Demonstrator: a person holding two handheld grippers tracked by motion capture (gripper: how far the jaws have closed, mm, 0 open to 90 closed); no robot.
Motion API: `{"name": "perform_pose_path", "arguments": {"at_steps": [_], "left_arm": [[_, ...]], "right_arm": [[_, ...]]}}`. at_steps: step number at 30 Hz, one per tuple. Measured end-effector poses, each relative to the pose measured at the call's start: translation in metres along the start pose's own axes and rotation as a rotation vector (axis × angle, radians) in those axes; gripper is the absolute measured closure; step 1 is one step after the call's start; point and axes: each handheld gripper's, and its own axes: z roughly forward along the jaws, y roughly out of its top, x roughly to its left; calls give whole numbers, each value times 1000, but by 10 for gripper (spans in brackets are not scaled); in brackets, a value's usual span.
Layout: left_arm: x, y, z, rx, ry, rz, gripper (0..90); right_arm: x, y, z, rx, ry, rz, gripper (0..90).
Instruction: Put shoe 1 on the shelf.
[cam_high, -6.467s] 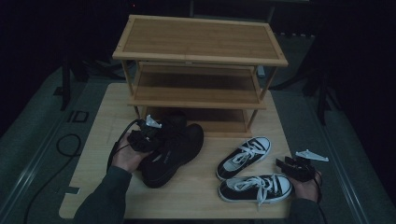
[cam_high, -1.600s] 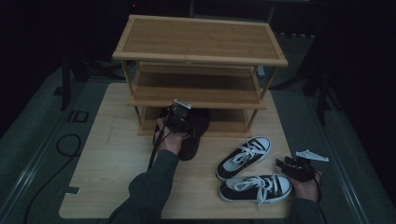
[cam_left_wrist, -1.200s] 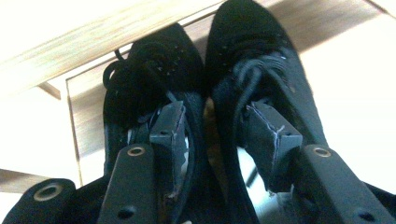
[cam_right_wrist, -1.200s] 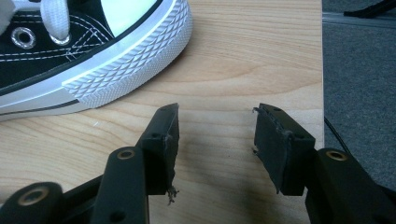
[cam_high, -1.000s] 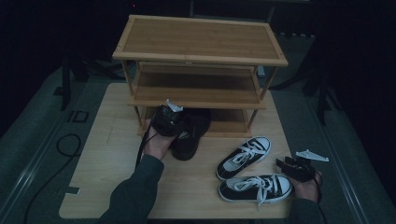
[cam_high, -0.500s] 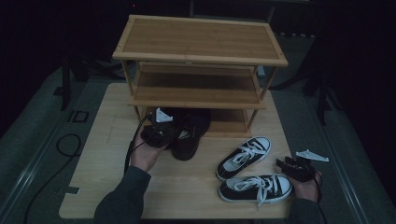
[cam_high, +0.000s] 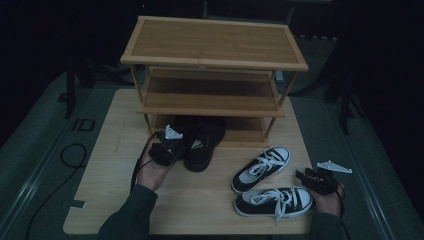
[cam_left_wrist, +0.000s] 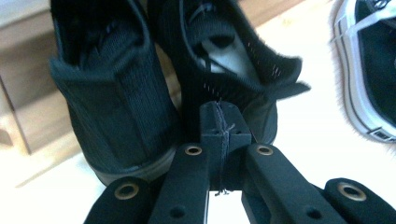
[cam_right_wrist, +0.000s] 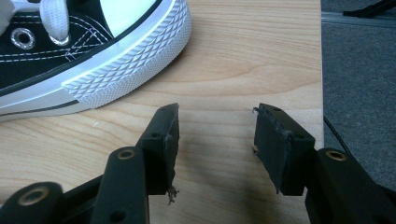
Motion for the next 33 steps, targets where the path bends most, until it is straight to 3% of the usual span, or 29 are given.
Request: {"name": "perform_pose_path", "arguments": {"at_steps": [10,14,18,24,30,33], "left_arm": [[-3,-21,19,66,-25,-11,900],[-9,-30,30,122,-41,13,899],[-12,-33,37,143,-51,14,899],[-21,-30,44,155,-61,36,900],[-29,-22,49,138,-71,40,900],[-38,-15,55,132,-82,62,899]], "right_arm": [[0,0,0,1,-1,1,495],[0,0,0,0,-1,2,495],[0,0,0,1,-1,2,495],[0,0,0,0,-2,2,495],[0,0,0,0,-2,3,495],[0,0,0,0,-2,2,495]]}}
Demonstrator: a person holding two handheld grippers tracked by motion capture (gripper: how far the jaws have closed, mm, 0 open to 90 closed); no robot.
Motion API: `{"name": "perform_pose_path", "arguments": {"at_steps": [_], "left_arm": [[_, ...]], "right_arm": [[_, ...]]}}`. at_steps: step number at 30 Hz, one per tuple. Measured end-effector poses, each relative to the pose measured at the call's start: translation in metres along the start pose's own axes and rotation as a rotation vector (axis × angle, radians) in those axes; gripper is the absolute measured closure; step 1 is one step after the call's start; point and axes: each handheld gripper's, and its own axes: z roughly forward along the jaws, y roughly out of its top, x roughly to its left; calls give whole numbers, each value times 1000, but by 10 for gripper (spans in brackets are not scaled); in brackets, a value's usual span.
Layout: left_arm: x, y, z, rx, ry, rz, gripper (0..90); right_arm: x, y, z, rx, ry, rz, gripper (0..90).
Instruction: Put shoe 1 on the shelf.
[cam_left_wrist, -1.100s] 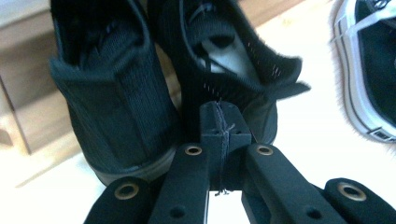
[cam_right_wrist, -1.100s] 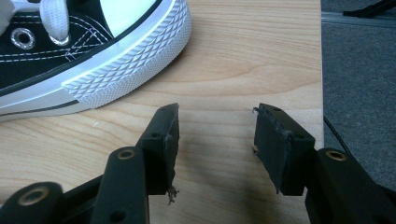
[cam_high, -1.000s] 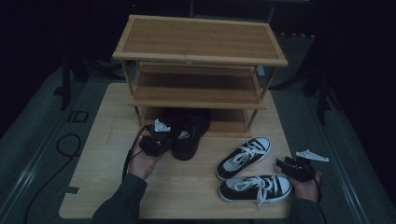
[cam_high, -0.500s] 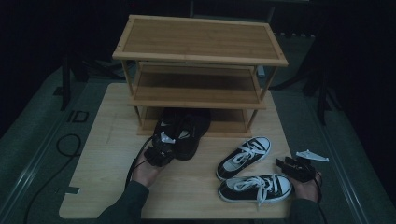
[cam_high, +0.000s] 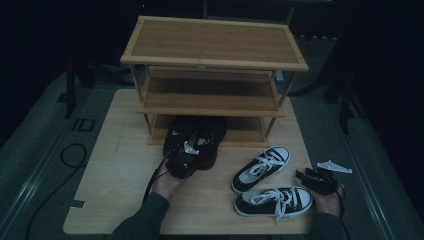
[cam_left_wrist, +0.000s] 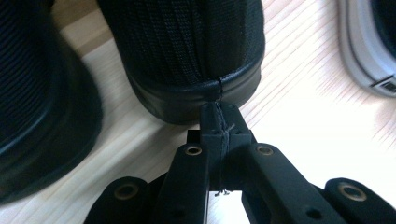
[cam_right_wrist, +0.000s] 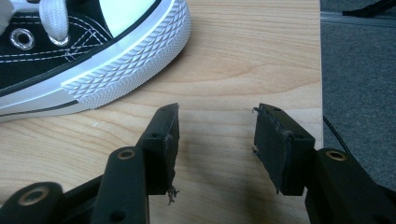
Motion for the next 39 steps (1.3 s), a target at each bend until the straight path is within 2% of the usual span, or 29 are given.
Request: {"name": "perform_pose_path", "arguments": {"at_steps": [1,10,12,13,14,29,32,39], "left_arm": [[-5,5,3,2,1,21,899],[-21,22,17,-9,-13,45,899],[-23,26,19,-11,1,54,899],[-23,26,19,-11,1,54,900],[-22,32,23,-19,12,36,900],[-13,57,43,-33,70,7,900],[-10,62,46,-32,86,-10,899],[-8,71,53,-24,100,-15,900]], "right_arm": [[0,0,0,0,0,0,495],[0,0,0,0,1,-1,494],[0,0,0,0,1,-1,494],[0,0,0,0,1,-1,494],[0,0,0,0,1,-1,494],[0,0,0,0,2,-3,492],[0,0,0,0,2,-2,493],[0,0,0,0,2,-2,492]]}}
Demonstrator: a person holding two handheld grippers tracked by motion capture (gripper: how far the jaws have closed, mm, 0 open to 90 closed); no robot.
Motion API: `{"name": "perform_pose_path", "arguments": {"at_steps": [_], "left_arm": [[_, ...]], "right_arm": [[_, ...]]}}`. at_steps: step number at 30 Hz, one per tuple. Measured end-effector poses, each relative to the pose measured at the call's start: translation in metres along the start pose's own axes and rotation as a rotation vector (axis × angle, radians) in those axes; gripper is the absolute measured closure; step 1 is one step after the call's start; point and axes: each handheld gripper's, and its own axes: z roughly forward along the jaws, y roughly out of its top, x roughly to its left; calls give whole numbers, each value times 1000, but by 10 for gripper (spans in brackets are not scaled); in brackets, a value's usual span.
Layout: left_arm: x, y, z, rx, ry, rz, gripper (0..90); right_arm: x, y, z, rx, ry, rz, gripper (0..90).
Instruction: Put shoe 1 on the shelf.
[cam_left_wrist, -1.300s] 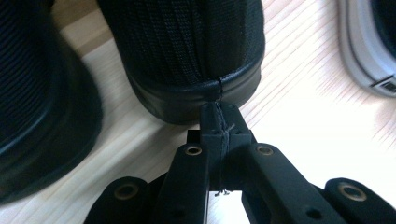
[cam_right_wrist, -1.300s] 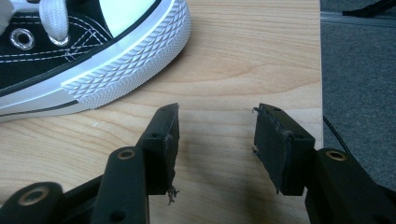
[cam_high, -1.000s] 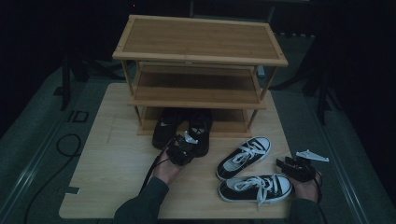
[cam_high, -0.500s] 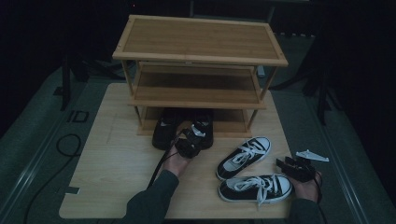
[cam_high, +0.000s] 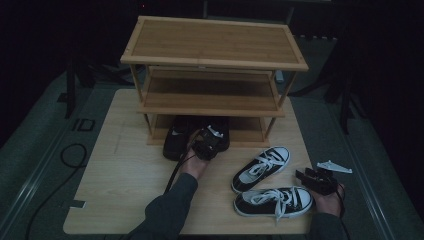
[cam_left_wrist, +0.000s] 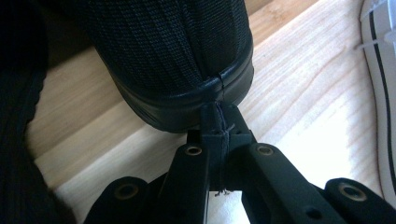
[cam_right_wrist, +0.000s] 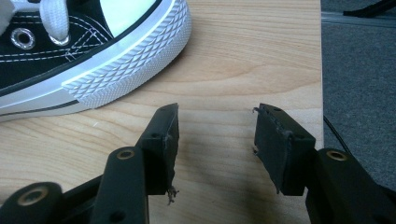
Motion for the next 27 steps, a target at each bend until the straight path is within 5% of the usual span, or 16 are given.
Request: {"name": "perform_pose_path", "arguments": {"at_steps": [15,27], "left_arm": [[7,-6,-9,4,1,5,890],[17,-30,-25,1,-8,-6,878]], "right_arm": [[0,0,0,1,-2,0,493],[0,0,0,0,-1,0,493]]}}
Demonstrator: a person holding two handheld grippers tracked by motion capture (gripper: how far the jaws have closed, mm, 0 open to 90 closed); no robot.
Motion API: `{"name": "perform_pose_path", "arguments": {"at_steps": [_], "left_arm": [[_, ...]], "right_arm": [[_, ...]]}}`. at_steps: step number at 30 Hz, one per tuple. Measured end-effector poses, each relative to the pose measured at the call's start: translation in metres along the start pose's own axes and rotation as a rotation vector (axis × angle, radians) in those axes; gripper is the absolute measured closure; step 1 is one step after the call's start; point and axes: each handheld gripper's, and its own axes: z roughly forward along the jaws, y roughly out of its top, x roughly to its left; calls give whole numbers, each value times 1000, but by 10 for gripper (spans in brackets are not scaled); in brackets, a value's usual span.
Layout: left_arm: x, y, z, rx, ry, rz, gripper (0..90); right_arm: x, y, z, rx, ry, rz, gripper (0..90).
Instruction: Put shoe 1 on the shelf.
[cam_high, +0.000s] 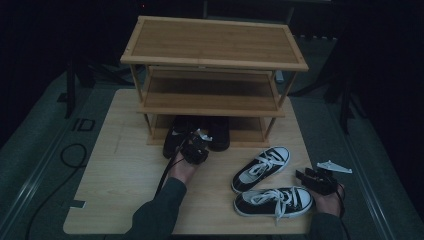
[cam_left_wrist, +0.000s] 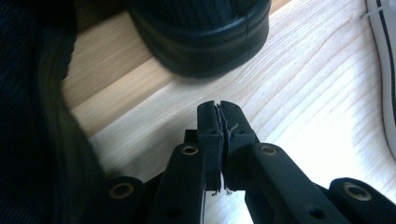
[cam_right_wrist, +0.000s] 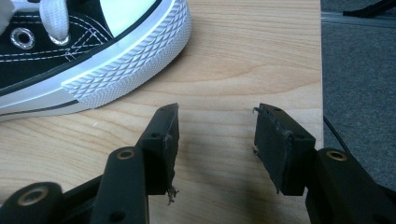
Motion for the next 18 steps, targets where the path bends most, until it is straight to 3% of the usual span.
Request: {"name": "perform_pose_path", "arguments": {"at_steps": [14,18], "left_arm": [[11,-20,-15,-3,7,-5,880],[12,-25,-17,15,18,14,897]], "right_arm": [[0,0,0,0,-1,1,493],[0,0,0,0,-1,1,493]]}}
